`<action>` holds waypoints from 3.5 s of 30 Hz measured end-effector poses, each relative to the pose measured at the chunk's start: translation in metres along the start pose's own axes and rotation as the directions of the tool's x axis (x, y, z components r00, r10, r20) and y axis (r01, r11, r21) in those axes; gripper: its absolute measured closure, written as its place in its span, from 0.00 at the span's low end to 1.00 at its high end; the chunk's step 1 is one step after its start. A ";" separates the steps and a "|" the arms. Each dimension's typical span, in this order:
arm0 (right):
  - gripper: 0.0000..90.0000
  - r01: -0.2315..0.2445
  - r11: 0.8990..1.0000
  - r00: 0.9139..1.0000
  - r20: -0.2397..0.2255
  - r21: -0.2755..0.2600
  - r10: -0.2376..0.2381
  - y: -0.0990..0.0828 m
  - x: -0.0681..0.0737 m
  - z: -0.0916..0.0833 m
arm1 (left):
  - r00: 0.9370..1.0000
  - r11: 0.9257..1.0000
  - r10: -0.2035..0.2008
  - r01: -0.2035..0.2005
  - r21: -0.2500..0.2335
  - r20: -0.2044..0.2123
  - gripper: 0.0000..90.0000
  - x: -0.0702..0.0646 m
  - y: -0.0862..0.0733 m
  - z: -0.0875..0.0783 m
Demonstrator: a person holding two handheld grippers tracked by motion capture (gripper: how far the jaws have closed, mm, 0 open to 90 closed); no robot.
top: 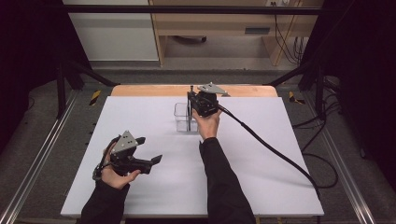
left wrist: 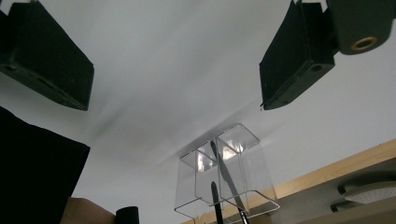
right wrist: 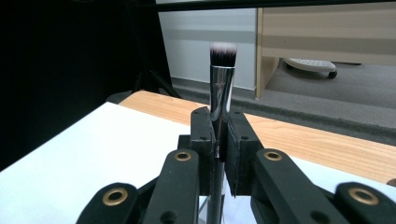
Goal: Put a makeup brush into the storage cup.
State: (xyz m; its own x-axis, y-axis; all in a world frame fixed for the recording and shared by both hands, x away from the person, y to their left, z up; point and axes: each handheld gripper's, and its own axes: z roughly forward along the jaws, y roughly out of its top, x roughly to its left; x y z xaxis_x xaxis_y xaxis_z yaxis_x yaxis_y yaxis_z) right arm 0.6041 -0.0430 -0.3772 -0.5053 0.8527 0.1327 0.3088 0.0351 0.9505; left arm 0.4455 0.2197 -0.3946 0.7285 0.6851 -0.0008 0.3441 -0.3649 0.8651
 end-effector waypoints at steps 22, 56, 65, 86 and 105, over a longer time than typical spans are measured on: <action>0.93 -0.004 0.999 1.000 0.011 0.041 0.004 -0.017 -0.003 0.004 | 1.000 1.000 0.013 -0.013 -0.004 -0.007 0.10 0.000 0.001 0.000; 0.78 0.006 0.990 1.000 -0.005 0.143 -0.005 -0.026 -0.001 -0.009 | 1.000 1.000 0.018 -0.018 0.004 -0.009 0.10 -0.001 0.001 0.001; 0.59 0.035 0.990 0.999 -0.046 0.133 -0.029 -0.025 -0.002 -0.030 | 1.000 1.000 0.013 -0.013 0.003 -0.013 0.10 0.000 0.000 0.001; 0.19 0.108 0.985 0.991 -0.098 0.131 -0.095 -0.021 0.000 -0.086 | 1.000 1.000 0.003 -0.003 -0.007 -0.019 0.09 0.002 -0.001 -0.001; 0.11 0.115 0.990 0.989 -0.102 0.084 -0.106 -0.027 -0.012 -0.140 | 1.000 1.000 -0.013 0.013 -0.012 -0.019 0.08 0.006 -0.005 -0.002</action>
State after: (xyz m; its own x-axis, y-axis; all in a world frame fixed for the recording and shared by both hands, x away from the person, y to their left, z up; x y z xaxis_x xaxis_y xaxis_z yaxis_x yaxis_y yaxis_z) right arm 0.4885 -0.1273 -0.3652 -0.6150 0.7863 0.0593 0.3150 0.1761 0.9326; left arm 0.4466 0.2267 -0.3978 0.7124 0.7018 -0.0029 0.3466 -0.3483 0.8710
